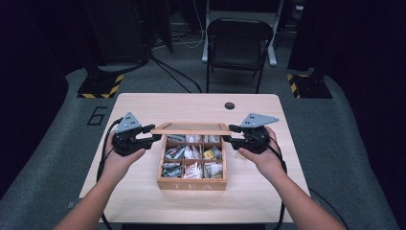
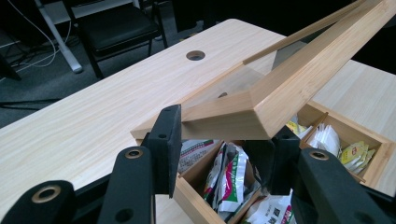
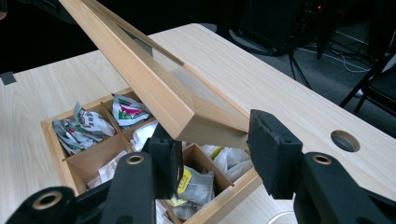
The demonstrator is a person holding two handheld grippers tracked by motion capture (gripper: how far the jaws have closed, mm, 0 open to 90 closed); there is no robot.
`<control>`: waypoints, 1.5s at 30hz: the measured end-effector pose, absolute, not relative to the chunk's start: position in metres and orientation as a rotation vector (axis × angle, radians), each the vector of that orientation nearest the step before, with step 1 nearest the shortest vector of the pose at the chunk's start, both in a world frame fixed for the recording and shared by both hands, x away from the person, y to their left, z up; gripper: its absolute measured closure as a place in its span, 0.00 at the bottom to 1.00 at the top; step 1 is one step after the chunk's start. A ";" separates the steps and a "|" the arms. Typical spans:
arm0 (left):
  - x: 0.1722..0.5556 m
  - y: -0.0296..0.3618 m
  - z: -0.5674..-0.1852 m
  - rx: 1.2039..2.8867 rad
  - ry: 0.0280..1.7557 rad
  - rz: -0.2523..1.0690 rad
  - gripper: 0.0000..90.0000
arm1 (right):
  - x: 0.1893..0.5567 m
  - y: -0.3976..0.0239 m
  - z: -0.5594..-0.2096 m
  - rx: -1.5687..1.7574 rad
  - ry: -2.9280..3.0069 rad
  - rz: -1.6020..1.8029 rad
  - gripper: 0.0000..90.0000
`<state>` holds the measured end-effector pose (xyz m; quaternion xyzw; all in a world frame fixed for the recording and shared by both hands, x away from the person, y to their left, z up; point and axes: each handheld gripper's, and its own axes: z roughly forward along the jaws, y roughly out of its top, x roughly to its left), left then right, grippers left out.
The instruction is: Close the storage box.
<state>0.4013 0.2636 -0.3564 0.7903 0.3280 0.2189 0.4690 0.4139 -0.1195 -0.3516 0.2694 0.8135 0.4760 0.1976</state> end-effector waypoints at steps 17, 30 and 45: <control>0.384 0.265 -0.373 1.956 0.794 0.546 0.63 | 0.398 -0.122 -0.372 0.760 2.271 1.349 0.59; 0.371 0.265 -0.392 1.956 0.800 0.552 0.61 | 0.381 -0.125 -0.386 0.753 2.283 1.371 0.57; 0.363 0.265 -0.407 1.961 0.808 0.540 0.61 | 0.366 -0.128 -0.400 0.755 2.284 1.401 0.57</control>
